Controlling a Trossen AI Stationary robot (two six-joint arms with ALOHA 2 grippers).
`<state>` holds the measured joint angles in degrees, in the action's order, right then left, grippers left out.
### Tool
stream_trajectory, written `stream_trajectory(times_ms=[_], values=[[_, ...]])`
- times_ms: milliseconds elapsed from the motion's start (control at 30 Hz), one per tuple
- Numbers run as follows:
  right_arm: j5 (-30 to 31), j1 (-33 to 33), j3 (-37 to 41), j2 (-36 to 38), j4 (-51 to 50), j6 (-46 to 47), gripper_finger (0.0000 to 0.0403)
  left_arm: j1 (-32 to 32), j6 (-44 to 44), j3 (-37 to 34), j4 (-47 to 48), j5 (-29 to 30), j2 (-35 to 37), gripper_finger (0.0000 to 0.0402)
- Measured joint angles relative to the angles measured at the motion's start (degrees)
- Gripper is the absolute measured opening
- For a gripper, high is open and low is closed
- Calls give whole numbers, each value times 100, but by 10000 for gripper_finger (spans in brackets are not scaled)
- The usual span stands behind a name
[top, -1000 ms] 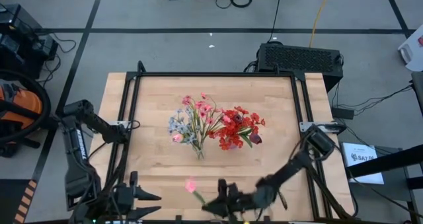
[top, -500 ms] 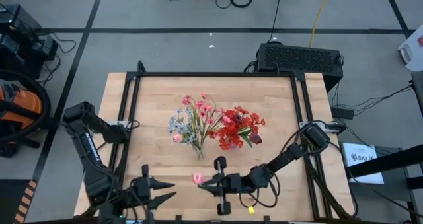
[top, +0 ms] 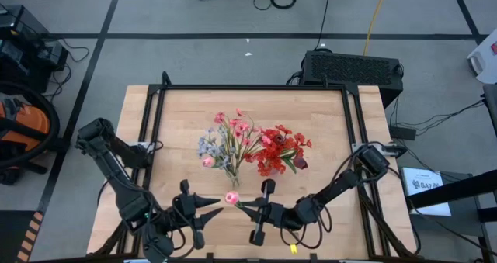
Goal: Sort flowers into vase by color
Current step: Put the pink flower into the transparent vase
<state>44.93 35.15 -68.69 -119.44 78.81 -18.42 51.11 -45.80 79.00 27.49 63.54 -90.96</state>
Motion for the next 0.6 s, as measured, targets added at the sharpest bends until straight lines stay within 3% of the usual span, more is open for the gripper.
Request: stream_trajectory(times_ms=[267,400,600], values=[[14,43,0,0,-158,252,0,-435,1624,4,-1302,-687,-77,121],[39,75,0,0,-235,269,0,-666,1805,4,-1739,-1167,-228,121],[207,192,-17,0,-451,267,0,-847,1768,4,-2153,-1245,-381,120]])
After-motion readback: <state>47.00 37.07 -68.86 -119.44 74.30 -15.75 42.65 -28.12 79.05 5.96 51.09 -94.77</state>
